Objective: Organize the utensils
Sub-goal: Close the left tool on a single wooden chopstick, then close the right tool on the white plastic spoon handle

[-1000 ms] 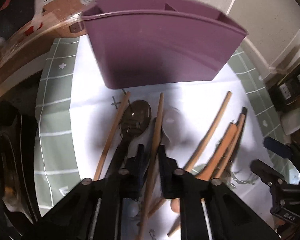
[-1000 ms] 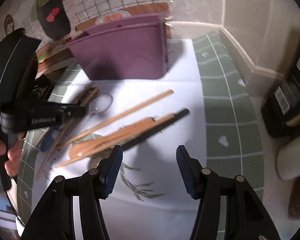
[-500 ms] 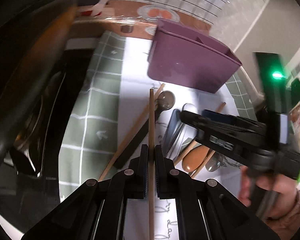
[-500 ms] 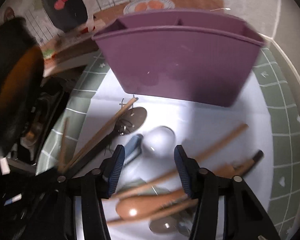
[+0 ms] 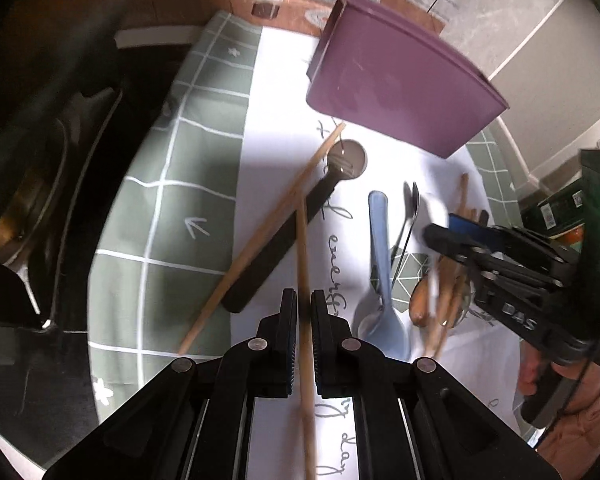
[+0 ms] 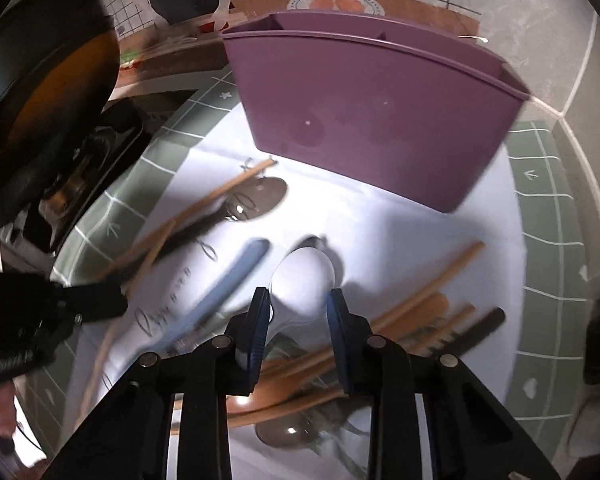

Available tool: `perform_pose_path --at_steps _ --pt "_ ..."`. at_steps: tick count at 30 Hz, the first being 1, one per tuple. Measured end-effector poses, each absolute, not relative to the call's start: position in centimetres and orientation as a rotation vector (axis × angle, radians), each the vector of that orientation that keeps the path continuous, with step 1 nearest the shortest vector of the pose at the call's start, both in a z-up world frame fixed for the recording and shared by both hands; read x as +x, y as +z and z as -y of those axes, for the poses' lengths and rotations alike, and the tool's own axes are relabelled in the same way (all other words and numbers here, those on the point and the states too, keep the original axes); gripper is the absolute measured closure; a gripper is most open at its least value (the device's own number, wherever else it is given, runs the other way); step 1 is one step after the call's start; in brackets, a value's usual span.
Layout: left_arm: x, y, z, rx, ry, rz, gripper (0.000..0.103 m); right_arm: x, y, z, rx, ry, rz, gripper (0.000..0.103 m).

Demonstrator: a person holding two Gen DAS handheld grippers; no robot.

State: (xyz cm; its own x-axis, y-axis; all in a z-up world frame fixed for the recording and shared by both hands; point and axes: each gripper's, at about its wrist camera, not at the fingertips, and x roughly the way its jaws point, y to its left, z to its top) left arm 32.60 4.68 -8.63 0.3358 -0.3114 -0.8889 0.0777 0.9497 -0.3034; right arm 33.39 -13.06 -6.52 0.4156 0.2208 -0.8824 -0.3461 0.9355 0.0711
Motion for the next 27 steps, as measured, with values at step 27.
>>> perform_pose_path --at_steps 27 --pt "32.8 -7.0 -0.6 -0.129 -0.312 -1.169 0.096 30.9 -3.8 17.4 -0.144 0.353 -0.994 0.098"
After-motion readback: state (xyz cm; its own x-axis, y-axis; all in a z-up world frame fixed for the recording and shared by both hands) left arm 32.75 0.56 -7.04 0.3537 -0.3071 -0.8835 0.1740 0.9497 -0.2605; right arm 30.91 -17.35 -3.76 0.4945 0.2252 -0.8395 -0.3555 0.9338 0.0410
